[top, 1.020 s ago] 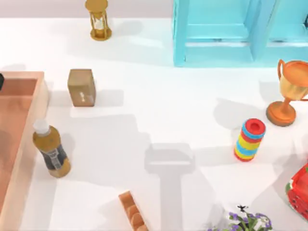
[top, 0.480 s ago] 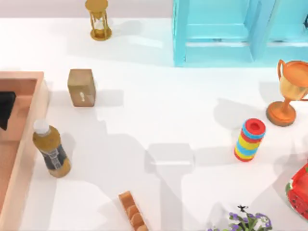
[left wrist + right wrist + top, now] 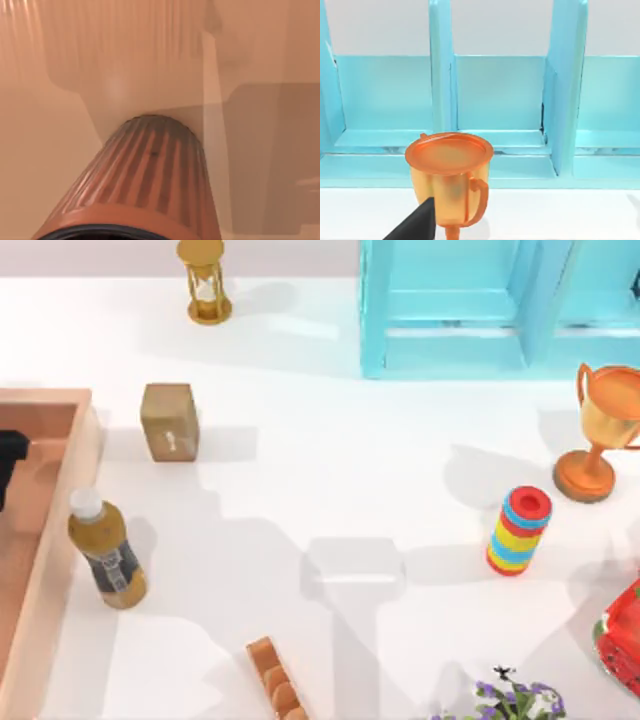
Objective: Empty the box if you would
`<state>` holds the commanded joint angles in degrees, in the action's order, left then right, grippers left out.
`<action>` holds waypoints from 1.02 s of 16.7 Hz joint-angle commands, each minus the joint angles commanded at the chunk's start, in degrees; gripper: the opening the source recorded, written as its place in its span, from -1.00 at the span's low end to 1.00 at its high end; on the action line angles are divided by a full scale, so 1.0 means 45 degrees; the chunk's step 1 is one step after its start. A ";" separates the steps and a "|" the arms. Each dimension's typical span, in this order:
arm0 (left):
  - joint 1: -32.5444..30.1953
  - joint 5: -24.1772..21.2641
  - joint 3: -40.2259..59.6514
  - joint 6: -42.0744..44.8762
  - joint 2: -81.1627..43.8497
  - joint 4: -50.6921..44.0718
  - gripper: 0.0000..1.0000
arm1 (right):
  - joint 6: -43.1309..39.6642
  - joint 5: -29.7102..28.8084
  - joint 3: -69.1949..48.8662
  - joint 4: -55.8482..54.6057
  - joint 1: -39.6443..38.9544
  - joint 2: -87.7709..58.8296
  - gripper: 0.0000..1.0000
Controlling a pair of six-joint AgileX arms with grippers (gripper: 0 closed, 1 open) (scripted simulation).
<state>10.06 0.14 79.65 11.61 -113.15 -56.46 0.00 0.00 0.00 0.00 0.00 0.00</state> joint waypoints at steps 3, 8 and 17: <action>0.0000 0.0000 0.0000 0.0000 0.0000 0.0000 -0.21 | 0.0000 0.0000 0.0000 0.0000 0.0000 0.0000 1.00; 0.0000 0.0000 0.0000 0.0000 0.0000 0.0000 -0.96 | 0.0000 0.0000 0.0000 0.0000 0.0000 0.0000 1.00; -0.0016 0.0009 0.0003 0.0015 0.0013 -0.0001 -1.00 | 0.0000 0.0000 0.0000 0.0000 0.0000 0.0000 1.00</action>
<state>9.99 0.18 79.67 11.68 -113.09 -56.47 0.00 0.00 0.00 0.00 0.00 0.00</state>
